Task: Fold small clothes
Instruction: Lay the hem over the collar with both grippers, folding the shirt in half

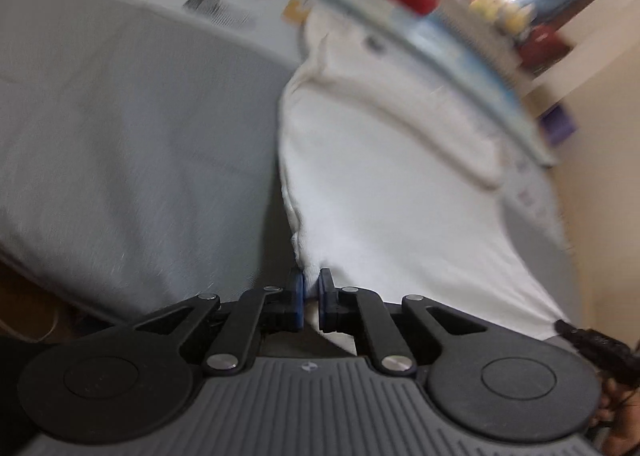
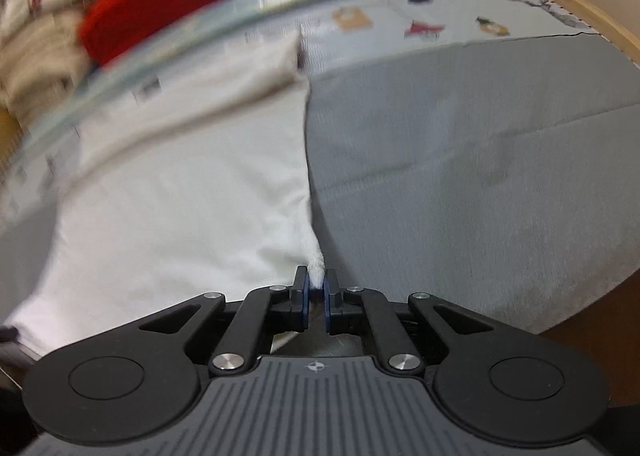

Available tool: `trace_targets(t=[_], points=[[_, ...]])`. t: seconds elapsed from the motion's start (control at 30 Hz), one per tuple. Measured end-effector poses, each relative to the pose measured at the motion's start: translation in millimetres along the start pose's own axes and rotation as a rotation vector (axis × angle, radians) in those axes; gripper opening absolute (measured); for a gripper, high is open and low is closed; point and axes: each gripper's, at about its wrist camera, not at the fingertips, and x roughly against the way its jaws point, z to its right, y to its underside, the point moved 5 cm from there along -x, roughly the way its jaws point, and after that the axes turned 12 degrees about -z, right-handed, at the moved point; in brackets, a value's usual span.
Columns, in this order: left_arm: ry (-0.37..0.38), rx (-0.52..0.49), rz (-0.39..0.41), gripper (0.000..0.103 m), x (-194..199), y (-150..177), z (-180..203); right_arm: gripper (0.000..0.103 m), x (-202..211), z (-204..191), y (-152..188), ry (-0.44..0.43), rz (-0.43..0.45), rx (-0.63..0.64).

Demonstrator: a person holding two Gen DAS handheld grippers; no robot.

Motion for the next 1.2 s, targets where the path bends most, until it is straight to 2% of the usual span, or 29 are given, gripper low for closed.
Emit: trace_targets(t=[0.07,0.23,0.4,0.47,0.57,0.67,0.77,0.97,1.1,1.2], points=[[0.042,-0.026,0.028,0.006,21,1,8,0.006,22,2,-3,-0.053,0.043,-0.030],[0.116,-0.102,0.078,0.006,75,22,27,0.006,70,0,4,-0.111,0.102,-0.017],[0.137,-0.141,0.084,0.006,116,46,41,0.006,128,3,18,-0.172,0.129,-0.022],[0.150,-0.126,0.089,0.006,123,47,42,0.006,146,3,20,-0.176,0.134,-0.015],[0.167,-0.098,0.095,0.006,122,29,40,0.006,153,5,13,-0.177,0.122,-0.032],[0.132,-0.085,0.084,0.006,101,-6,40,0.006,141,1,-6,-0.144,0.111,-0.008],[0.081,-0.087,0.066,0.006,70,-54,43,0.006,111,-2,-39,-0.111,0.069,-0.001],[-0.047,-0.101,0.017,0.006,1,-151,50,0.006,34,-15,-124,-0.036,-0.012,0.007],[-0.137,-0.142,0.001,0.006,-47,-194,53,0.006,-28,-22,-174,0.009,-0.064,-0.021],[-0.182,-0.123,-0.053,0.006,-80,-206,42,0.006,-67,-24,-194,0.029,-0.068,-0.015]])
